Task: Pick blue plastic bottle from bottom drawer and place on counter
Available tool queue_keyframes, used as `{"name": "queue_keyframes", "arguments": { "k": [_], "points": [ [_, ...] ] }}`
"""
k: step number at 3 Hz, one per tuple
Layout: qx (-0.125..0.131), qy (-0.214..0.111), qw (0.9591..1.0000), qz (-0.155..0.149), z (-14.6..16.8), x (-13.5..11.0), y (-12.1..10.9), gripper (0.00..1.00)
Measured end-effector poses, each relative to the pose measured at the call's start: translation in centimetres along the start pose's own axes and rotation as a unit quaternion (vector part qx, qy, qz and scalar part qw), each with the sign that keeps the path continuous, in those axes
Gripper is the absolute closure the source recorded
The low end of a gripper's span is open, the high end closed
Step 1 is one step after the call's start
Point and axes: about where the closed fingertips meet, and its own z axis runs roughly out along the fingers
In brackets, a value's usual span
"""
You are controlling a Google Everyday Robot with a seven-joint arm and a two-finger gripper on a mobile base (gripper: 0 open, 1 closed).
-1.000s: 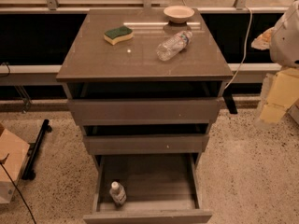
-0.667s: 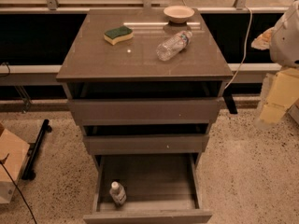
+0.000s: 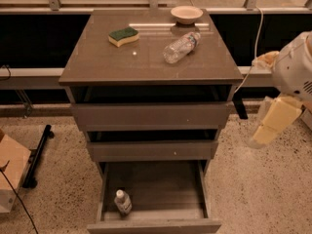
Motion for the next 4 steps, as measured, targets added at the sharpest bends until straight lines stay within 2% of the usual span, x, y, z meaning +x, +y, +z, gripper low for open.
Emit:
{"name": "queue_keyframes", "arguments": {
  "k": [1, 2, 4],
  "points": [
    [0.009, -0.034, 0.9993, 0.013, 2.4, 0.0, -0.2, 0.00],
    [0.008, -0.031, 0.9994, 0.011, 2.5, -0.1, 0.0, 0.00],
    [-0.027, -0.038, 0.9986, 0.025, 8.9, -1.3, 2.3, 0.00]
  ]
}}
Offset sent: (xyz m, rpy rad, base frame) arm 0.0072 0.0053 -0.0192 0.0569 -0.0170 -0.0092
